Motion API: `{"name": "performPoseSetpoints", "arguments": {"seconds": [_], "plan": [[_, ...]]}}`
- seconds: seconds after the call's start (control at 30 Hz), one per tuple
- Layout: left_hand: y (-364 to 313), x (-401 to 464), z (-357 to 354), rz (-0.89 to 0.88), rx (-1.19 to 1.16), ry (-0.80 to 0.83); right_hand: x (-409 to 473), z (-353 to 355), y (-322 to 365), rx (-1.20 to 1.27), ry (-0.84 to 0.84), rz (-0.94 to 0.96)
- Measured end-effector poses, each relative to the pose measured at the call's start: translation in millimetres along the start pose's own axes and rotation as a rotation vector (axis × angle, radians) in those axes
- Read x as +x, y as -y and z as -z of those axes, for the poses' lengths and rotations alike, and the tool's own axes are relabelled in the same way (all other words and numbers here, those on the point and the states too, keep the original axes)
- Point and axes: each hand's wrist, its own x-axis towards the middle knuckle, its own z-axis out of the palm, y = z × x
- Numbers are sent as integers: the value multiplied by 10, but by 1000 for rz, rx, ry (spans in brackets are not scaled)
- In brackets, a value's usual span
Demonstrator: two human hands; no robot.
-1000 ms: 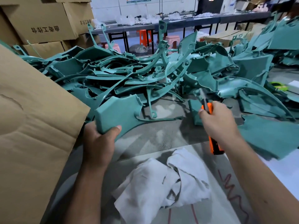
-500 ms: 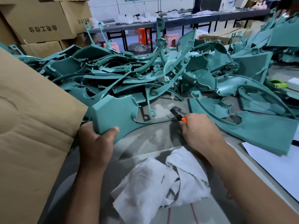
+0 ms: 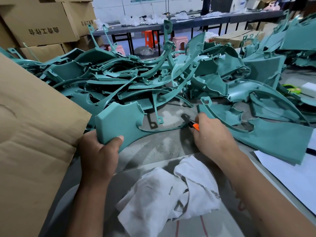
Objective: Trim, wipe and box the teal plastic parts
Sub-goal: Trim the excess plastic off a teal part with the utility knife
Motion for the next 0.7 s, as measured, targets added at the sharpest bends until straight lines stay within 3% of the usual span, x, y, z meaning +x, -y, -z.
{"name": "performPoseSetpoints", "arguments": {"seconds": [0.23, 0.7], "plan": [[-11, -1, -1, -24, 19, 7, 21, 0, -3, 27, -13, 44], [42, -15, 9, -2, 7, -6, 5, 69, -8, 106, 11, -135]]}}
